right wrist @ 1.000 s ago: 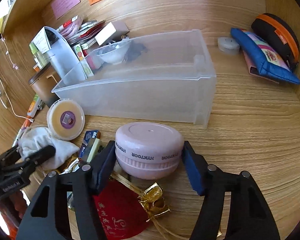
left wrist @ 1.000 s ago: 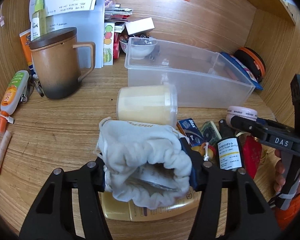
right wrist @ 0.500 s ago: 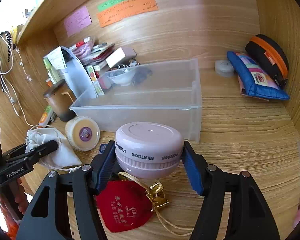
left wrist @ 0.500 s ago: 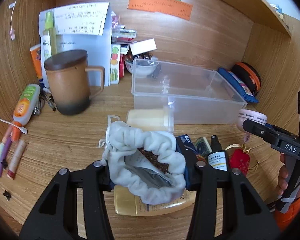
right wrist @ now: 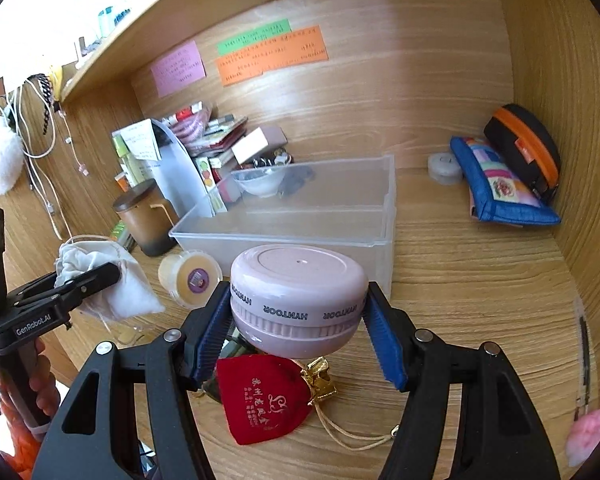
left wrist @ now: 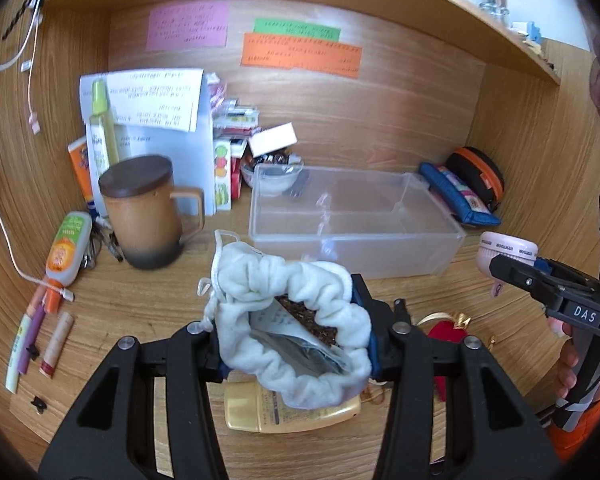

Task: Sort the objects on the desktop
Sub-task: 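Lift the white pouch with the left tool while the right tool lifts the pink device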

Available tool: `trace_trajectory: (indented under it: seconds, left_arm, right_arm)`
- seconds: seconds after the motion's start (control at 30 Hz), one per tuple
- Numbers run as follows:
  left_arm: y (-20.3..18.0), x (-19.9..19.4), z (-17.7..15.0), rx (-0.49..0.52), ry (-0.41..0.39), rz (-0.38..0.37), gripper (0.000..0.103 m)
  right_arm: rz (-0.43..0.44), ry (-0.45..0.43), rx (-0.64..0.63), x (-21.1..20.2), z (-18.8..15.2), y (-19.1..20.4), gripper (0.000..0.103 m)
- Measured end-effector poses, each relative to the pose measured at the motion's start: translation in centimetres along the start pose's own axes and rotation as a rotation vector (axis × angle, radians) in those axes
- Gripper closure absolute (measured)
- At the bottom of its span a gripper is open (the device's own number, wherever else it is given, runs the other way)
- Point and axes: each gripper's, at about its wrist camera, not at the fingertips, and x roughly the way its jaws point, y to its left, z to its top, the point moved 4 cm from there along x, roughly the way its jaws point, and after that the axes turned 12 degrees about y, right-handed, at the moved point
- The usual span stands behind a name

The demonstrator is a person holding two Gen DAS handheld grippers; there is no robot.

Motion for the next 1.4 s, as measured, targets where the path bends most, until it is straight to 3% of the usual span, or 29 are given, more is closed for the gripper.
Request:
trace_trajectory:
  seconds: [0.57, 1.03, 1.1, 1.17, 1.33, 1.4]
  left_arm:
    - [-1.4, -3.1, 4.5, 0.072, -0.078, -0.016, 0.055]
    - [-0.6, -3.7, 8.9, 0.067, -0.128, 0.058, 0.055]
    - [-0.7, -3.2, 9.5, 0.084, -0.116, 0.047, 0.055]
    - [-0.5, -1.6, 9.5, 0.097, -0.088, 0.098, 0.055]
    - [2.2, 1.0, 6.8, 0.051, 0.005, 0.098, 0.055]
    - [3.7, 1.3, 4.8, 0.015, 0.038, 0.106, 0.045]
  right_arm:
    - [0.004, -0.123, -0.040, -4.5, 1.2, 0.9, 0.042]
    - [-0.077, -0.186, -0.106, -4.2, 5.7, 1.0, 0.042]
    - [-0.060, -0.183, -0.105, -3.9, 6.5, 0.9, 0.042]
    - [-0.056, -0.170, -0.102, -3.2, 7.2, 0.8, 0.042]
    - [-0.031, -0.121, -0.087, -0.9, 7.3, 0.4, 0.042]
    - [-0.027, -0.105, -0.089, -0.3, 7.1, 0.4, 0.042]
